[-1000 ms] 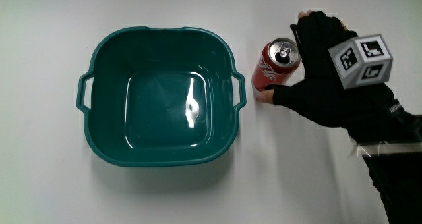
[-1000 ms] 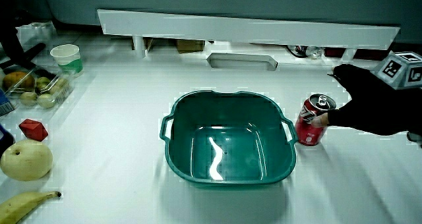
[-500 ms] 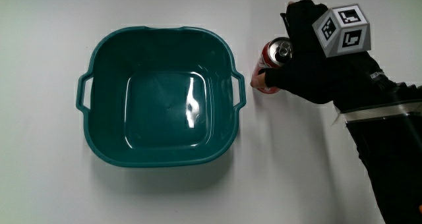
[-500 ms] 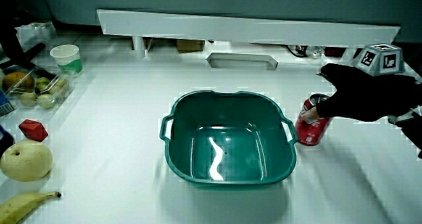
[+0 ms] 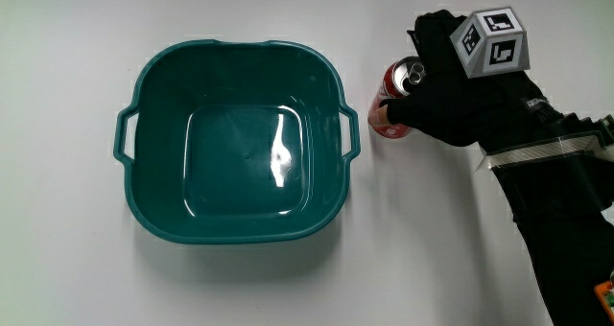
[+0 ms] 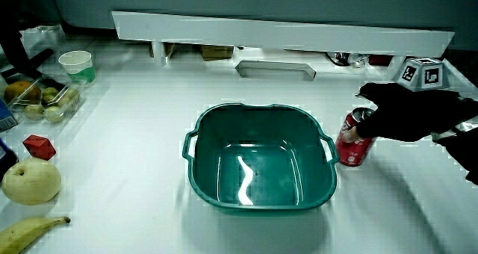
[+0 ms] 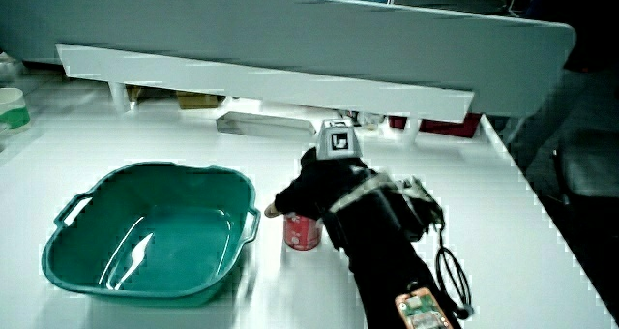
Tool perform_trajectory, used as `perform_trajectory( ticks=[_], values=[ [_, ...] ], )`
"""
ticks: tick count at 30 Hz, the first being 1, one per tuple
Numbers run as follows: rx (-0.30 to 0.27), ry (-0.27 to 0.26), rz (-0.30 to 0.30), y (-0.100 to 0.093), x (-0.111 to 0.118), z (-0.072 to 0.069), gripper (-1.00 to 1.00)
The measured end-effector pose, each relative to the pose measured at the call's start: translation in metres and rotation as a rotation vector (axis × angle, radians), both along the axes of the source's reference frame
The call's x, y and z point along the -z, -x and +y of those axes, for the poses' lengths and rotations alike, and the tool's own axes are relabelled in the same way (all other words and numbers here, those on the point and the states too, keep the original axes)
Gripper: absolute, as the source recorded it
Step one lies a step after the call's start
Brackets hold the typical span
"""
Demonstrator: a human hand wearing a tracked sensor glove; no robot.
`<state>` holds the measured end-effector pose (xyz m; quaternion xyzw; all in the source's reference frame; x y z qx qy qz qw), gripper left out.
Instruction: Pick cola from desk
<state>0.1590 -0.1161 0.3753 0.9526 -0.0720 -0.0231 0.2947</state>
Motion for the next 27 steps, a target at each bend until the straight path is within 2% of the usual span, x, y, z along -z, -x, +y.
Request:
perform_trajectory(
  ticks=[7,19,21,24,27],
  values=[
    [-0.019,-0.026,-0.001,-0.003,-0.005,-0.001,0.43],
    [-0.044,-0.033,-0.011,-0.008,-0.005,0.0,1.0],
    [-0.044,-0.057,-0.007,-0.008,-0.002,0.001,1.0],
    [-0.041,-0.063,-0.018,-0.011,0.002,-0.001,1.0],
    [-0.031,-0.087,-0.032,-0.01,0.016,-0.002,1.0]
  ],
)
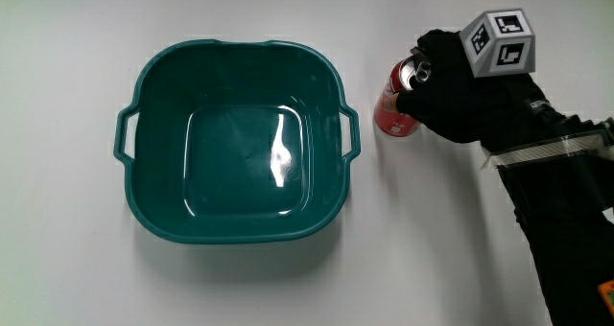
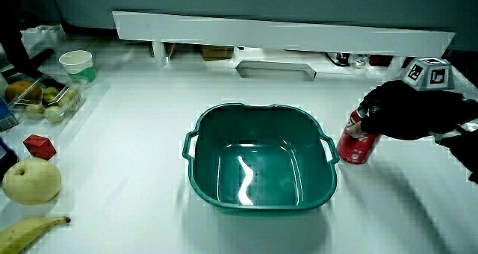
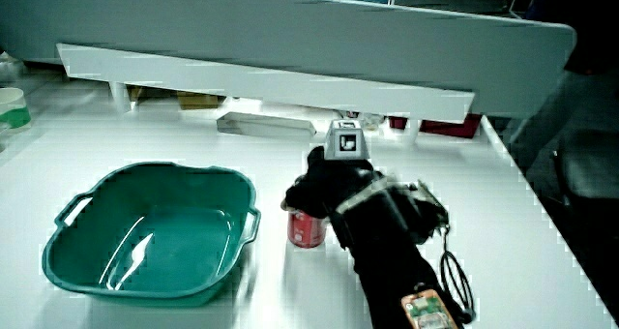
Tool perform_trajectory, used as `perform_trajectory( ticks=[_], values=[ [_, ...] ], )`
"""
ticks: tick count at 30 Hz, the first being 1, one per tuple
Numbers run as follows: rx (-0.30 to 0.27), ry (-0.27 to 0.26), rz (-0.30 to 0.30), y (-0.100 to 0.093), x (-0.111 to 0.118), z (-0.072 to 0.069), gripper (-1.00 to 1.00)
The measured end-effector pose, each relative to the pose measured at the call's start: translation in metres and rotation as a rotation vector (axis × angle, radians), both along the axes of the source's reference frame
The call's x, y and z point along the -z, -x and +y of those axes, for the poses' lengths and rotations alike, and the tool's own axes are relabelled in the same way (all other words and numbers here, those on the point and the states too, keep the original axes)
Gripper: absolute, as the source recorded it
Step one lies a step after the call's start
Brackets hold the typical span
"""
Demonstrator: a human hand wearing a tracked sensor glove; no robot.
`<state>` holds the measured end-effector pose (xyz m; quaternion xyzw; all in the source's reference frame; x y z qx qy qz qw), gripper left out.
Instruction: Pick cola from desk
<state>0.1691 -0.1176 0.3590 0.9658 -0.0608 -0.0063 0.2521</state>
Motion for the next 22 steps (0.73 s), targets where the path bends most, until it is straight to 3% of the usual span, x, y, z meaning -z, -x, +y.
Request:
perform_trajectory(
  ticks=[7,11,18,20,22],
  values=[
    [0.061,-0.092,0.016,0.012,0.044,0.004,1.0],
    [0.081,-0.132,-0.008,0.019,0.068,0.005,1.0],
    [0.158,-0.144,-0.061,0.045,0.094,0.013,1.0],
    [0.177,-0.17,-0.049,0.053,0.101,0.016,1.0],
    [0.202,-0.146,-0.1,0.06,0.105,0.017,1.0]
  ],
)
